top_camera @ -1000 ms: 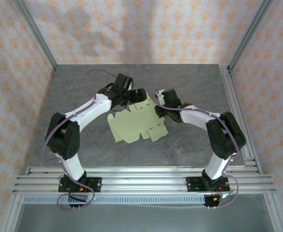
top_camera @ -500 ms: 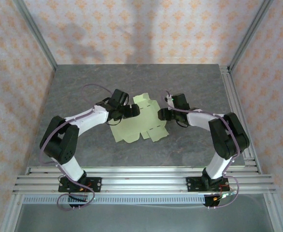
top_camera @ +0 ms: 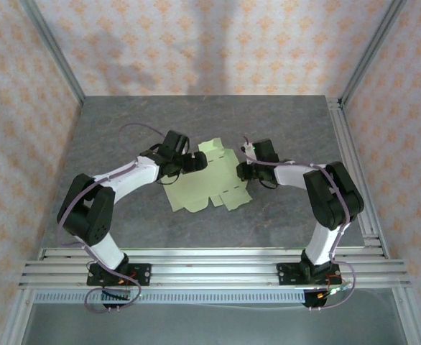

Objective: Fold the paper box

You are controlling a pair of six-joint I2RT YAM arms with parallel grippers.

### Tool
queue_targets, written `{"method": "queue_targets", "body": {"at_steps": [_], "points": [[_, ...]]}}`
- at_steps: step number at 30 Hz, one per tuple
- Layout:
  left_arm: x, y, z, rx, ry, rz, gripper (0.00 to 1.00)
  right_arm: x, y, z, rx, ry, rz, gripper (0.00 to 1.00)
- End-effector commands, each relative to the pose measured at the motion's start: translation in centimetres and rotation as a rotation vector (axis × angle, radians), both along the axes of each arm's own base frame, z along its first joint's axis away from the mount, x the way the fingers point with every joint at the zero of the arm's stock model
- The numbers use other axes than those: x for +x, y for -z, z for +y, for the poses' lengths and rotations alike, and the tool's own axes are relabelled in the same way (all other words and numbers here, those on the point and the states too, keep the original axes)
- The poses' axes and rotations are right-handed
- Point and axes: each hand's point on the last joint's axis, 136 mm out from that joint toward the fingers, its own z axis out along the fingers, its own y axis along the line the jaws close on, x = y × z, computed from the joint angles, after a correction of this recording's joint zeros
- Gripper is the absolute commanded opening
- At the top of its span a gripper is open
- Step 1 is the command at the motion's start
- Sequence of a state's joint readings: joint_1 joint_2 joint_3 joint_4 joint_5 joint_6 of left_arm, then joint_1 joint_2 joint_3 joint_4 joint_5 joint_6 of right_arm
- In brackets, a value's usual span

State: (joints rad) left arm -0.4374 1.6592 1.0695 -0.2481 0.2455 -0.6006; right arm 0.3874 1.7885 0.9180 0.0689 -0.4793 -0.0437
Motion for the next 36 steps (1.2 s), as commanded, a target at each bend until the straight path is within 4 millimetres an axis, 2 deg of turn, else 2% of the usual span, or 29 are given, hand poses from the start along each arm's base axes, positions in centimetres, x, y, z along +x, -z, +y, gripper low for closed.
{"method": "queue_targets", "body": {"at_steps": [1,10,18,24,28,33,36], "points": [[0.3,-0.5,1.0,0.03,-0.015,-0.038,0.95,0.9,-1.4,0.6,0.003,-0.031,-0.053,0.0],[1.8,-0.8,2.2,0.031,-0.078,-0.054,0.95,0.1,-3.1,0.3,-0.046,-0.089,-0.085,0.0],[4.7,-0.6,1.2,-0.034,-0.042,-0.055,0.98,-0.5,-4.6,1.1,-0.027,-0.15,-0.139,0.0],[6.8,0.9,0.1,0.023,0.041,-0.017,0.99,-0.1,-4.2,1.3,-0.028,-0.15,-0.136,0.0],[7.9,2.6,-0.9,0.017,0.082,0.016,0.99,-0.1,-4.0,1.3,-0.015,-0.139,-0.139,0.0],[8.4,3.9,-0.2,0.059,0.039,0.056,0.99,-0.4,-3.6,1.2,-0.014,-0.127,-0.123,0.0],[8.1,4.3,-1.1,0.025,0.069,0.077,0.96,-0.4,-3.4,1.1,-0.015,-0.122,-0.123,0.0]]}}
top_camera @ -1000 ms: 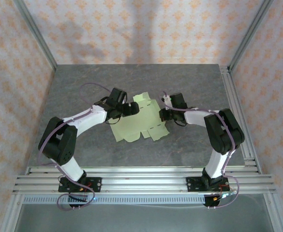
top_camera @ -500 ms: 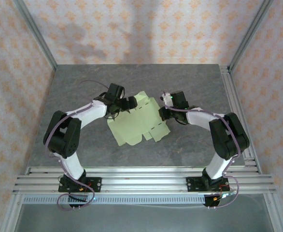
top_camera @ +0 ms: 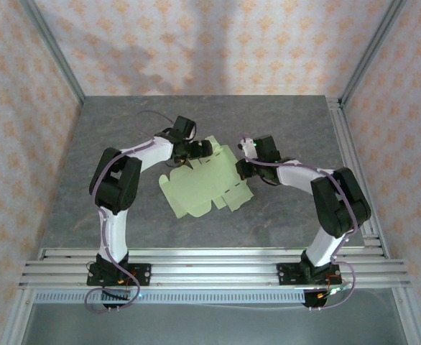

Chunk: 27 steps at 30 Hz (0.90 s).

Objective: Fold the paper box

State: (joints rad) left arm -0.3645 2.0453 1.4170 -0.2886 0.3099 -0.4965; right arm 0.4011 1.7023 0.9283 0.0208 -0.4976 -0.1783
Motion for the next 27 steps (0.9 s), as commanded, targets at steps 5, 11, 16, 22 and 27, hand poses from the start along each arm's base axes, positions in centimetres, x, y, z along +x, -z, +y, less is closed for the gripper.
{"method": "queue_targets", "body": {"at_steps": [5,11,16,22,27], "points": [[-0.5,-1.2,-1.8,-0.113,0.054,0.015,0.91,0.2,-0.2,0.4,0.024,0.007,-0.014,0.0],[-1.1,-3.4,-2.2,-0.153,0.079,-0.01,0.88,0.3,-0.1,0.4,0.017,0.005,-0.013,0.0],[-1.9,-4.7,-3.2,-0.219,0.113,-0.014,0.88,0.4,0.1,0.3,0.01,0.01,-0.009,0.0],[-3.0,-4.5,-4.2,-0.264,0.152,0.016,0.87,0.4,0.3,0.3,0.013,0.017,0.001,0.0],[-4.0,-4.0,-4.8,-0.279,0.176,0.049,0.87,0.5,0.6,0.1,0.001,0.023,0.006,0.0]]}}
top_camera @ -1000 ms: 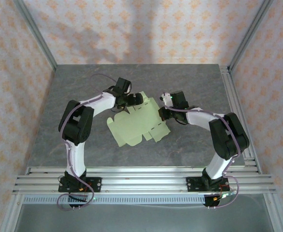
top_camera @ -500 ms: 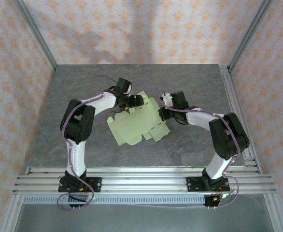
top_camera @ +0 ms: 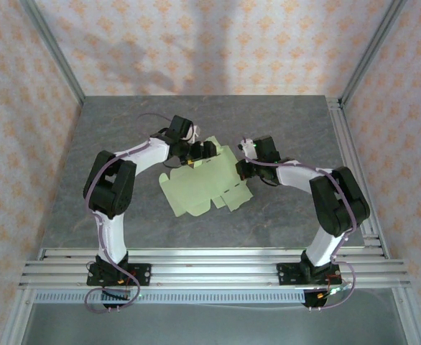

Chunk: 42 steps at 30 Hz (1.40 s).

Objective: Fold the paper box

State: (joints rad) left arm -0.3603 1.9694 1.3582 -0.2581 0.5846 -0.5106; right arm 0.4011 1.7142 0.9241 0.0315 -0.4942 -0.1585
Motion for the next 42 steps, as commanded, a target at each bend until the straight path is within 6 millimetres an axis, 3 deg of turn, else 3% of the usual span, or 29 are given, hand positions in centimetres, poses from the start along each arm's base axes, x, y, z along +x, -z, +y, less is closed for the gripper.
{"method": "queue_targets", "body": {"at_steps": [1,9,15,17,25,30,34,37,42], "points": [[-1.4,-0.8,-1.4,-0.04,0.046,0.009,0.87,0.4,0.2,0.2,-0.006,0.007,-0.007,0.0],[-2.6,2.2,-1.4,-0.021,0.053,0.074,0.88,0.6,0.3,0.3,-0.008,0.012,-0.001,0.0],[-2.7,6.3,0.7,0.121,-0.011,0.143,0.87,0.5,0.4,0.7,-0.008,-0.003,-0.001,0.0],[-2.9,6.8,1.4,0.195,-0.02,0.149,0.87,0.6,0.6,0.6,-0.023,-0.003,0.005,0.0],[-3.7,5.5,0.9,0.232,0.012,0.092,0.88,0.9,0.9,0.4,-0.047,0.005,0.008,0.0],[-2.4,1.4,-0.1,0.168,0.012,0.006,0.88,0.9,0.8,0.6,-0.04,-0.001,0.003,0.0],[-1.3,-0.5,-0.5,0.167,0.029,-0.024,0.88,0.9,1.6,0.4,-0.05,0.01,0.024,0.0],[-1.1,0.4,-0.7,0.175,0.036,-0.007,0.88,0.9,1.8,0.5,-0.048,0.01,0.026,0.0],[-2.5,3.7,-1.0,0.131,0.022,0.072,0.88,1.1,1.6,0.4,-0.052,0.02,0.017,0.0]]}}
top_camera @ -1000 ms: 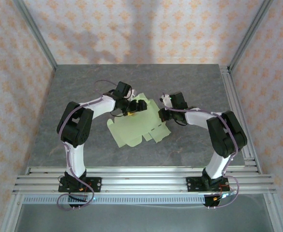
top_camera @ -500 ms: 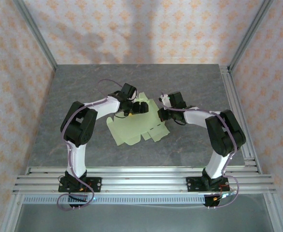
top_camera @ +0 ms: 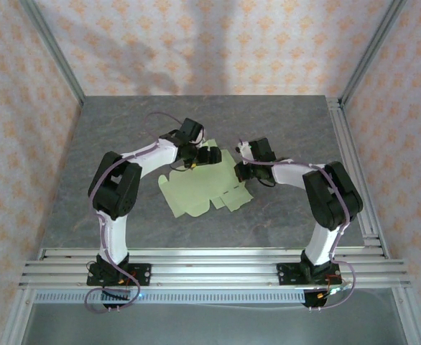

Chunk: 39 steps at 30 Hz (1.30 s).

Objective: Fold the paper box

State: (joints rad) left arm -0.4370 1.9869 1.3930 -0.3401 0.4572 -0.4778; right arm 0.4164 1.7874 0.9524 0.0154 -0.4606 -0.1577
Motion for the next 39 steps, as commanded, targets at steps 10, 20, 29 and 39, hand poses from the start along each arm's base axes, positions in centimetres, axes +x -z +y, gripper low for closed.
{"method": "queue_targets", "body": {"at_steps": [10,20,29,39], "points": [[-1.2,-0.7,0.9,-0.059,-0.094,-0.022,0.91,1.7,-2.4,-0.3,-0.086,0.042,-0.1,0.0],[-1.3,-10.0,4.6,0.008,-0.173,-0.296,0.97,1.7,-4.9,-0.7,-0.081,0.048,-0.204,0.0],[-2.4,-9.0,7.8,0.106,-0.206,-0.319,1.0,2.1,-4.7,0.4,-0.107,-0.011,-0.187,0.0],[-1.0,-8.1,6.2,0.023,-0.174,-0.284,0.99,2.8,-4.8,0.8,-0.131,-0.002,-0.154,0.0]]}}
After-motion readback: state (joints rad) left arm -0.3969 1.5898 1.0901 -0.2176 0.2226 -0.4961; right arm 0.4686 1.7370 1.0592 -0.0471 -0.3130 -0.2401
